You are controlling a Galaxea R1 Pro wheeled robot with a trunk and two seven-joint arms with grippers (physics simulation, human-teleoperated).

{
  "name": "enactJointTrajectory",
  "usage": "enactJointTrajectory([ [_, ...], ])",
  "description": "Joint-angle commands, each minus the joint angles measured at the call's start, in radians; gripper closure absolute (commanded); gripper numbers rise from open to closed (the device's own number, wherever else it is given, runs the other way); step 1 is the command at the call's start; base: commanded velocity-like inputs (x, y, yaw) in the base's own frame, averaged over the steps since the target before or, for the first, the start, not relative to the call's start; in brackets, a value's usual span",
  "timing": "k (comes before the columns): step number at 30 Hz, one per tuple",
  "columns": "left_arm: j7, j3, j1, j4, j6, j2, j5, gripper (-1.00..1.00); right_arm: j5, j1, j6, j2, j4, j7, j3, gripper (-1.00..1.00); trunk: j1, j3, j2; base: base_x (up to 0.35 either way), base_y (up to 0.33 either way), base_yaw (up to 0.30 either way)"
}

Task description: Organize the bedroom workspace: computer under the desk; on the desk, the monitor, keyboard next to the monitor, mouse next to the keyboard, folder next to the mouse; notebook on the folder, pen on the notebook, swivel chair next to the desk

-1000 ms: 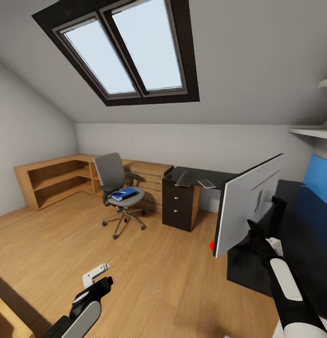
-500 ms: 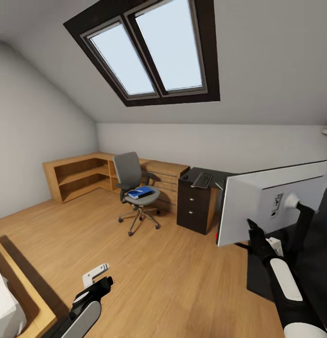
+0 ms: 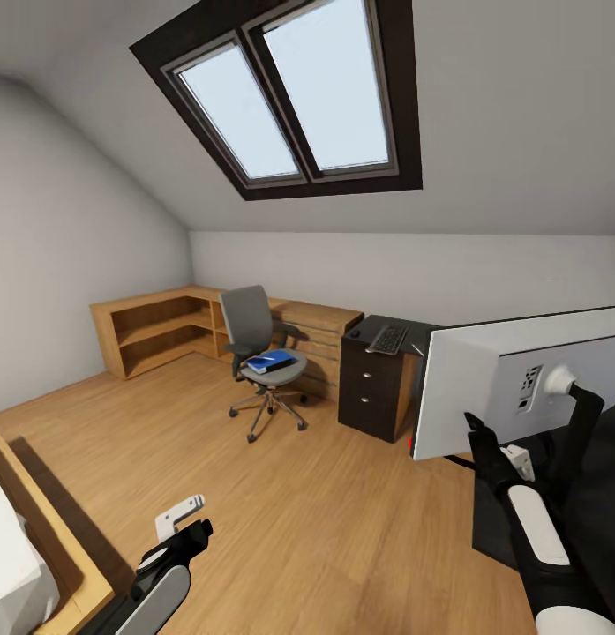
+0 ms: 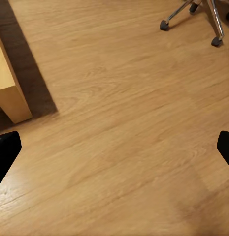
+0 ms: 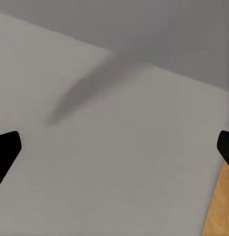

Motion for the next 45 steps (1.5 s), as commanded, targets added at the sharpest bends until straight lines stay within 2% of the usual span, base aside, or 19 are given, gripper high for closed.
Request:
enactJointTrajectory([
  [1,0.006,-0.002,-0.001,-0.001,0.005,0.001,0.002,-1.00,0.003,-0.001,0.005,0.000,-0.002,-0.006,-0.001,-1.00,0.000,-0.001,-0.001,0.000,0.000,0.000],
  [2,0.006,-0.002,-0.001,-0.001,0.005,0.001,0.002,-1.00,0.015,-0.001,0.005,0.001,-0.002,-0.006,-0.001,-1.00,0.000,-0.001,-0.001,0.000,0.000,0.000],
  [3,0.006,-0.003,-0.001,-0.001,0.006,0.001,0.002,-1.00,0.068,-0.001,0.004,0.003,-0.002,-0.007,-0.002,-1.00,0.000,-0.001,-0.001,-0.116,-0.073,0.000],
  [11,0.005,-0.003,-0.001,-0.001,0.006,0.001,0.004,-1.00,0.128,0.000,0.000,0.004,0.004,-0.007,0.000,-1.00,0.000,-0.001,-0.001,-0.252,-0.086,0.000],
  [14,0.005,-0.003,-0.001,-0.001,0.006,0.001,0.004,-1.00,0.179,0.000,-0.001,0.004,0.005,-0.007,0.001,-1.00,0.000,-0.001,-0.001,-0.294,-0.030,0.000],
  [15,0.006,-0.002,-0.001,-0.001,0.006,0.001,0.004,-1.00,0.319,-0.001,-0.004,0.006,0.008,-0.007,0.001,-1.00,0.000,-0.001,-0.001,-0.202,-0.006,0.000],
  [16,0.006,-0.002,-0.001,-0.001,0.006,0.001,0.004,-1.00,0.348,-0.001,-0.006,0.007,0.009,-0.007,0.001,-1.00,0.000,-0.001,-0.001,-0.162,-0.005,0.000],
  [17,0.006,-0.002,-0.001,-0.001,0.006,0.001,0.004,-1.00,0.405,-0.001,-0.011,0.008,0.010,-0.006,0.001,-1.00,0.000,-0.001,-0.001,-0.104,-0.003,0.000],
  [18,0.006,-0.002,-0.001,-0.001,0.006,0.001,0.004,-1.00,0.434,-0.001,-0.013,0.008,0.011,-0.006,0.001,-1.00,0.000,-0.001,-0.001,-0.083,-0.003,0.000],
  [19,0.006,-0.002,-0.001,-0.001,0.006,0.001,0.003,-1.00,0.490,-0.001,-0.016,0.008,0.012,-0.005,0.004,-1.00,0.000,-0.001,-0.001,-0.053,-0.002,0.000],
  [21,0.006,-0.002,-0.001,-0.001,0.006,0.001,0.003,-1.00,0.547,-0.001,-0.018,0.008,0.012,-0.005,0.018,-1.00,0.000,-0.001,-0.001,-0.038,-0.001,0.000],
  [22,0.006,-0.002,-0.001,-0.001,0.006,0.001,0.003,-1.00,0.609,-0.001,-0.019,0.008,0.012,-0.005,0.048,-1.00,0.000,-0.001,-0.001,-0.022,-0.001,0.000],
  [23,0.006,-0.002,-0.001,-0.001,0.006,0.001,0.003,-1.00,0.768,-0.001,-0.019,0.008,0.008,-0.011,0.159,-1.00,0.000,-0.001,-0.001,-0.007,0.000,0.000],
  [26,0.006,-0.002,-0.001,-0.001,0.006,0.001,0.004,-1.00,0.835,-0.001,-0.018,0.009,0.008,-0.053,0.209,-1.00,0.000,-0.001,-0.001,-0.004,0.000,0.000],
  [32,0.006,-0.002,-0.001,0.000,0.006,0.001,0.004,-1.00,0.873,-0.001,0.007,0.030,0.001,-0.174,0.243,-1.00,0.000,-0.001,-0.001,-0.001,0.000,0.000],
  [40,0.006,-0.003,-0.001,0.003,0.006,0.001,0.004,-1.00,0.886,-0.003,0.126,0.061,-0.030,-0.279,0.250,-1.00,0.000,-0.001,-0.001,0.000,0.000,0.000],
  [43,0.006,-0.003,-0.001,0.004,0.006,0.001,0.003,-1.00,0.887,-0.007,0.194,0.073,-0.036,-0.380,0.250,-1.00,0.000,-0.001,-0.001,0.000,0.000,0.000],
  [44,0.006,-0.004,-0.001,0.004,0.006,0.001,0.003,-1.00,0.884,-0.010,0.238,0.079,-0.044,-0.458,0.254,-1.00,0.000,-0.001,-0.001,0.000,0.000,0.000],
  [45,0.006,-0.004,-0.001,0.005,0.006,0.001,0.003,-1.00,0.882,-0.011,0.247,0.080,-0.050,-0.466,0.255,-1.00,0.000,-0.001,-0.001,0.000,0.000,0.000],
])
